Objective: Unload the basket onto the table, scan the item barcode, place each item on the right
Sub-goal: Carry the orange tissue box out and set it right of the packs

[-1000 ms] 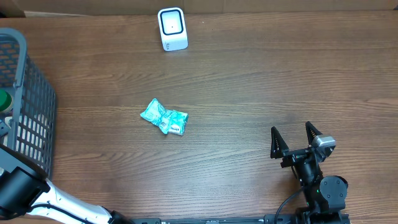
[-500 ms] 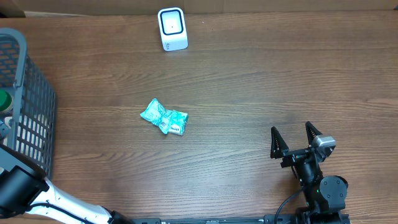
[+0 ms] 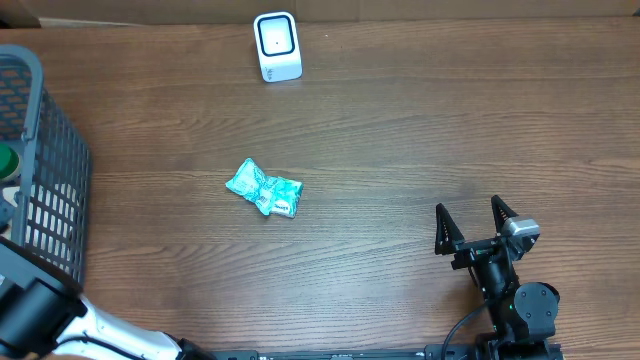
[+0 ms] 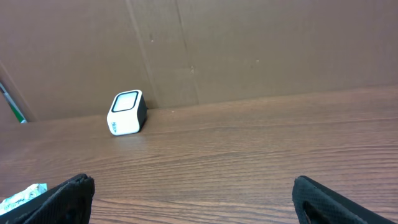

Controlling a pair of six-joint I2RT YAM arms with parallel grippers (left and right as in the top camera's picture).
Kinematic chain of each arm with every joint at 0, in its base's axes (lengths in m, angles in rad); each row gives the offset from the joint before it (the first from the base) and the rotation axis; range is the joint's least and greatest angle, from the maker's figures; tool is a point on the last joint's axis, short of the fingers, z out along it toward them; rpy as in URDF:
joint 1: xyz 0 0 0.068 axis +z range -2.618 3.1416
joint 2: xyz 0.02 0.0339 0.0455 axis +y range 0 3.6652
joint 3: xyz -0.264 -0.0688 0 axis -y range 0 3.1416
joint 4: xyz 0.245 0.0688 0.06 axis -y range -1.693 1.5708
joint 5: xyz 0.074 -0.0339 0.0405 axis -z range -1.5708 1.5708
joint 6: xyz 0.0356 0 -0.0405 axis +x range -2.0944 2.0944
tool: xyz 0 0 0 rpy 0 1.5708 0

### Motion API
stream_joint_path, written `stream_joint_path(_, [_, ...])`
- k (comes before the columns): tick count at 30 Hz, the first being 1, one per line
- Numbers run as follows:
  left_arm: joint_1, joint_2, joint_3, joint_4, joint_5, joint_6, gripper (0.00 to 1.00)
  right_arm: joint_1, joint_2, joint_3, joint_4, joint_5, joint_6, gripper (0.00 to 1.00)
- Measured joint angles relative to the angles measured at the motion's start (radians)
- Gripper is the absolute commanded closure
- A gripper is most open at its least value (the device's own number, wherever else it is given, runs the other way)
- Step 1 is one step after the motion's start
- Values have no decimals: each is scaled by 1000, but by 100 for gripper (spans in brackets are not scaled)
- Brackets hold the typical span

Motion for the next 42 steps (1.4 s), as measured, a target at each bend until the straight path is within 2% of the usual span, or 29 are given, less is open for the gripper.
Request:
stream_joint_path(5, [0, -220, 31, -27, 13, -96, 96, 0, 0, 0, 0, 0, 0, 0])
stream_joint_path(13, [-79, -576, 68, -21, 83, -146, 96, 0, 0, 0, 0, 0, 0, 0])
stream_joint_path(18, [-240, -723, 69, -85, 183, -153, 96, 0, 0, 0, 0, 0, 0, 0])
stream_joint_path(22, [-453, -812, 69, -233, 243, -171, 96, 0, 0, 0, 0, 0, 0, 0])
stream_joint_path(27, [-726, -825, 66, -387, 268, -171, 96, 0, 0, 0, 0, 0, 0, 0])
stream_joint_path(31, [-924, -784, 3, -431, 256, -171, 96, 0, 0, 0, 0, 0, 0, 0])
stream_joint_path(36, [-1086, -705, -116, -393, 239, -189, 96, 0, 0, 0, 0, 0, 0, 0])
stream_joint_path(42, [-1201, -589, -209, -340, 234, -205, 96, 0, 0, 0, 0, 0, 0, 0])
